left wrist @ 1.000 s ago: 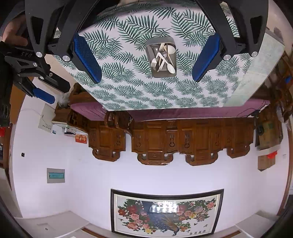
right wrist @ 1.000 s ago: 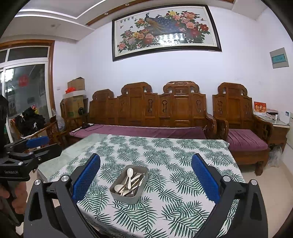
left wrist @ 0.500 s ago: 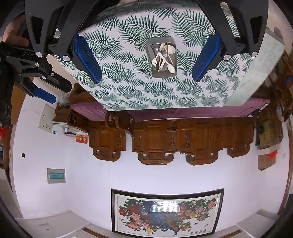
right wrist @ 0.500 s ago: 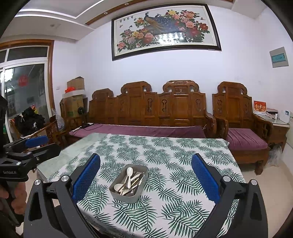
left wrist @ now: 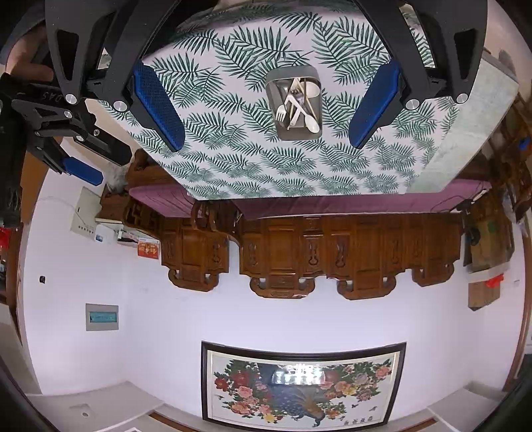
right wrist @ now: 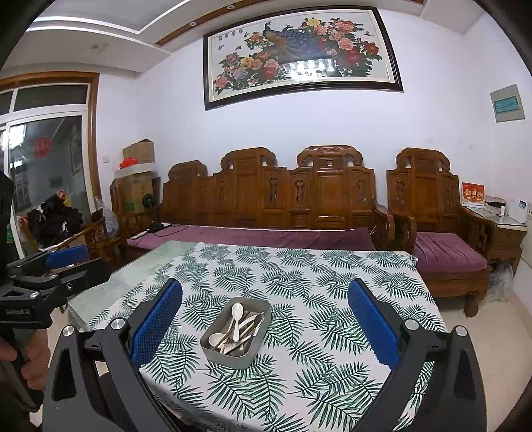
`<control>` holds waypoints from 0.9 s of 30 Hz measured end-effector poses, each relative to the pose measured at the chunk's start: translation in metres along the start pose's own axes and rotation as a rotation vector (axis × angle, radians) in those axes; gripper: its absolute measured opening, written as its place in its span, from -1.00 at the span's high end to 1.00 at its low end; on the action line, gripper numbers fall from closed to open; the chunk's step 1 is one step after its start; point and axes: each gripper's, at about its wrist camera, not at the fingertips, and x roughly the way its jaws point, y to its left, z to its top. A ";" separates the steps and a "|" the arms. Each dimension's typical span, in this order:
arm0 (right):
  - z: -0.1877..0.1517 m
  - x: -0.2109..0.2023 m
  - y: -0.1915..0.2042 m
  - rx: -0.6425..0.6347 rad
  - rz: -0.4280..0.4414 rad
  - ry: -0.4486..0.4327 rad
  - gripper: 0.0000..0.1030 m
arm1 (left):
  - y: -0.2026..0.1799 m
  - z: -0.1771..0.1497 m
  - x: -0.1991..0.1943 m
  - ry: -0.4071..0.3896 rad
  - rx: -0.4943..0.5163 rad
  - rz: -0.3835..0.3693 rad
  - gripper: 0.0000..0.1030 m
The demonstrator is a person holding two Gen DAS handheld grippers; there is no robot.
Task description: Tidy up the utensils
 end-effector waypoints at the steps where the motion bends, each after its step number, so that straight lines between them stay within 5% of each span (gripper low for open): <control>1: 0.001 0.000 0.000 -0.001 -0.001 0.000 -0.95 | 0.000 0.000 0.000 0.001 -0.002 0.000 -0.85; 27: 0.001 0.001 0.009 -0.004 0.001 -0.002 -0.95 | 0.001 -0.002 0.003 0.011 -0.009 0.005 -0.85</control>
